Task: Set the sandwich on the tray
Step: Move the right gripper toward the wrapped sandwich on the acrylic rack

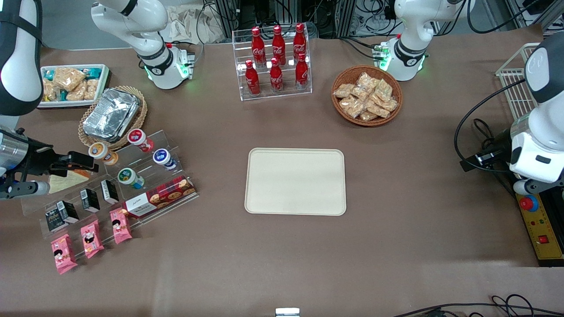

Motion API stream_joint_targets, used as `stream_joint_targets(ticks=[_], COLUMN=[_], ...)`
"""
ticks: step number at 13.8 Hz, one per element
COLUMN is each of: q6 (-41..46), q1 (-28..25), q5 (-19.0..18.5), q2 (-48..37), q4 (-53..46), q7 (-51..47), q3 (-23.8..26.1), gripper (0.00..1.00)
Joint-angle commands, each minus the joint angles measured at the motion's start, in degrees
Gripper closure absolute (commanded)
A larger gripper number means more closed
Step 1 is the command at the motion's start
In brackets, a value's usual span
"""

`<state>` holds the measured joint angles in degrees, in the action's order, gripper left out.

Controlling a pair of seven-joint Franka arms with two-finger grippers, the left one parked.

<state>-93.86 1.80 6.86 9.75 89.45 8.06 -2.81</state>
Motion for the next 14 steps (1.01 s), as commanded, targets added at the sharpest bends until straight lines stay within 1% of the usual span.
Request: stream_joint_targets(ticks=[1, 4, 7, 11, 12, 14], q6=[-0.18, -0.09, 2.88, 3.07, 3.07, 2.72], q1=[0.49, 0.58, 0.67, 0.58, 0.66, 0.58], q5=[-0.88, -1.67, -1.76, -1.85, -1.50, -1.59], q2=[-0.52, -0.61, -1.40, -2.63, -2.63, -2.63], q4=[-0.24, -0.24, -0.33, -2.35, -2.35, -2.35], q7=[-0.77, -0.77, -0.77, -0.94, -2.08, -10.66], q3=[0.62, 0.62, 0.44, -1.05, -1.14, -1.23], gripper=[0.00, 0.00, 0.00, 0.00, 0.00, 0.00])
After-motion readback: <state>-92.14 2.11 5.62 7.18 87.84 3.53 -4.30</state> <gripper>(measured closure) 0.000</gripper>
